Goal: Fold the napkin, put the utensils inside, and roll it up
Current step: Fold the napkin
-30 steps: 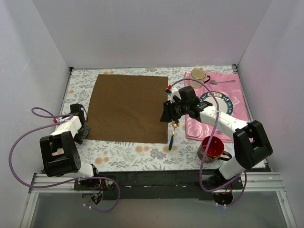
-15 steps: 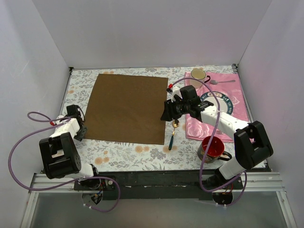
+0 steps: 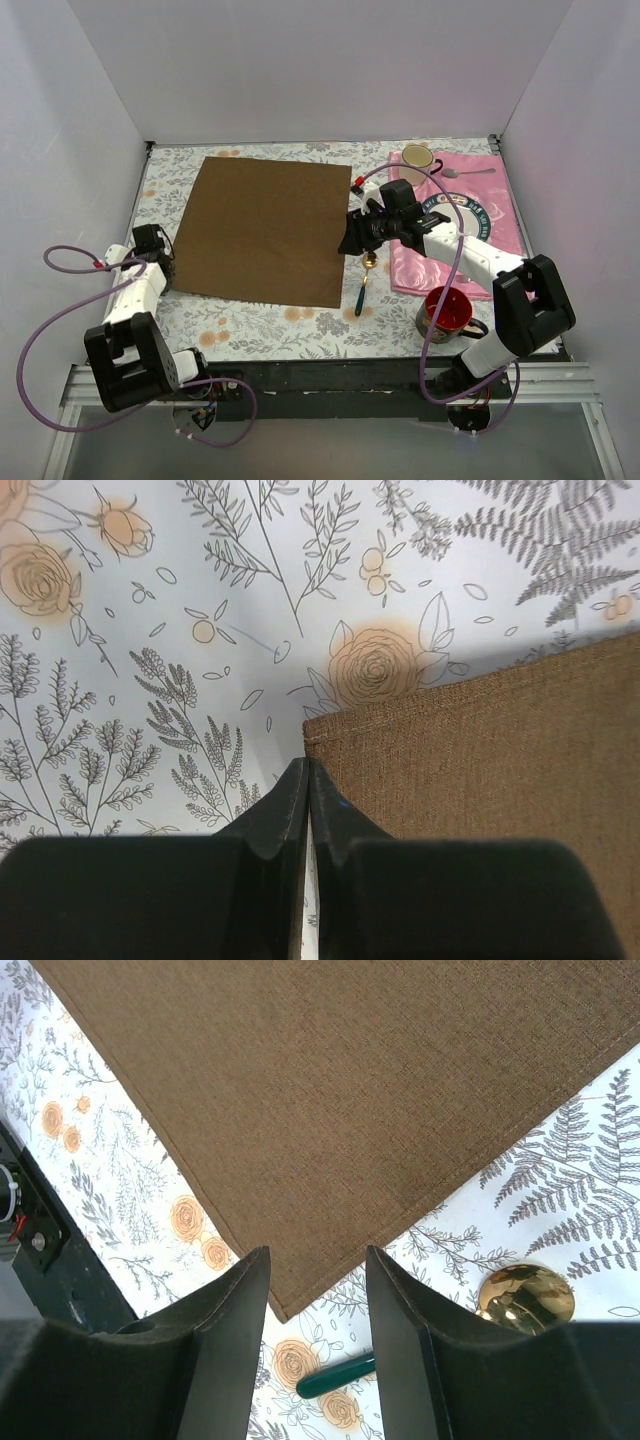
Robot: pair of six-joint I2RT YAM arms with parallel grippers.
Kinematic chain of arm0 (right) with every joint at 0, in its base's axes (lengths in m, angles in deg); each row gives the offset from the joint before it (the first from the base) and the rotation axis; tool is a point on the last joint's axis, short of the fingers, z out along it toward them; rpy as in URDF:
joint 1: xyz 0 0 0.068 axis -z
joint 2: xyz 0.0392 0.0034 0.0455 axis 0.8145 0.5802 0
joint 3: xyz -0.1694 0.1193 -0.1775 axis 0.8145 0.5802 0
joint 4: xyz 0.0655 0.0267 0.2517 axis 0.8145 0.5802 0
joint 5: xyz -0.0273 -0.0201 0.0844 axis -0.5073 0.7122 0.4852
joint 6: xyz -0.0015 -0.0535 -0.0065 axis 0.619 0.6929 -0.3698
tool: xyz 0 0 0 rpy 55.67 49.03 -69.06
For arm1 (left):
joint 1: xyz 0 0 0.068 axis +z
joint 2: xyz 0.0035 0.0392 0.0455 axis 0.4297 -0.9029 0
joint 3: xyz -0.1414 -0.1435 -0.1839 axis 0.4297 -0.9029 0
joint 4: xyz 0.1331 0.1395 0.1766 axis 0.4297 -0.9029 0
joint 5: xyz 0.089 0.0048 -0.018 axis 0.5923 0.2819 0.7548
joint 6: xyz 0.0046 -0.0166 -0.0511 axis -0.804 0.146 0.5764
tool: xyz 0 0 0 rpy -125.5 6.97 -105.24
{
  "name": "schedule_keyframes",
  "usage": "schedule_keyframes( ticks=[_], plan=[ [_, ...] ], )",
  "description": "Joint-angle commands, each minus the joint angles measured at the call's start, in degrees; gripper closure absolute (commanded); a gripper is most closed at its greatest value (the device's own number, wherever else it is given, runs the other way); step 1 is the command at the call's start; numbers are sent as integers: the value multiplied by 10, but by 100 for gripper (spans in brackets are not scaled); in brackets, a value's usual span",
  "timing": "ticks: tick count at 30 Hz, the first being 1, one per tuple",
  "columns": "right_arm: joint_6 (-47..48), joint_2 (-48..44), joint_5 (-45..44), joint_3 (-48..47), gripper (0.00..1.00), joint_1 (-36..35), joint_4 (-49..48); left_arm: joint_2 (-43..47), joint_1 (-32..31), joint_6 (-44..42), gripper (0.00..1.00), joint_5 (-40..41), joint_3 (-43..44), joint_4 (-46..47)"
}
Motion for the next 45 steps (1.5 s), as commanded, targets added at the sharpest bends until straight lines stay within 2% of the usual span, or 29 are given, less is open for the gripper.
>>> schedule_keyframes(
  ticks=[1,5,8,10,15,24,28,35,45],
  plan=[
    [-2,-14,18,0,48,1,-8,30,3,-23,100,32,19,-14],
    [-2,-13,17,-1,48,0,-10,20,-9,-61,100,23,34,-6],
    [-2,-8,19,-4,48,0,-8,3,-41,-85,100,30,65,2],
    [-2,-8,17,-4,48,1,-8,-8,-96,-106,100,72,89,2],
    [-1,-12,0,-17,48,1,17,-64,-228,-133,100,120,198,5],
    [-2,-43,-59,-33,48,17,64,-209,-342,-205,100,76,331,107],
    [5,-54,-77,-40,48,36,89,-296,-374,-227,100,56,427,136],
    [15,-67,-97,-52,47,73,121,-429,-423,-263,100,6,545,160],
    [13,-71,-99,-49,47,95,125,-502,-476,-323,100,-8,636,186]
  ],
)
